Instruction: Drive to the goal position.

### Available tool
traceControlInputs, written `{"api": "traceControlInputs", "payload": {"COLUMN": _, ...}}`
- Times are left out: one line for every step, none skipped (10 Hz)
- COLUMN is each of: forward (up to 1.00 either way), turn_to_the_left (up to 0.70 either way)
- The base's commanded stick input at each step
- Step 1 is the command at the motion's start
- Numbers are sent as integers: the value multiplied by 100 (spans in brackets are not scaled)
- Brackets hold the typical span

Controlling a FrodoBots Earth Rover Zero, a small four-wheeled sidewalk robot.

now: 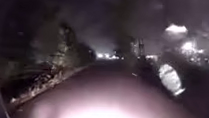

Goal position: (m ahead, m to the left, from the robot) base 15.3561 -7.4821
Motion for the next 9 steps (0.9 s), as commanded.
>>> {"api": "traceControlInputs", "payload": {"forward": 50, "turn_to_the_left": 0}}
{"api": "traceControlInputs", "payload": {"forward": 50, "turn_to_the_left": 0}}
{"api": "traceControlInputs", "payload": {"forward": 50, "turn_to_the_left": 0}}
{"api": "traceControlInputs", "payload": {"forward": 50, "turn_to_the_left": 0}}
{"api": "traceControlInputs", "payload": {"forward": 50, "turn_to_the_left": 0}}
{"api": "traceControlInputs", "payload": {"forward": 50, "turn_to_the_left": 0}}
{"api": "traceControlInputs", "payload": {"forward": 50, "turn_to_the_left": 0}}
{"api": "traceControlInputs", "payload": {"forward": 50, "turn_to_the_left": 0}}
{"api": "traceControlInputs", "payload": {"forward": 50, "turn_to_the_left": 0}}
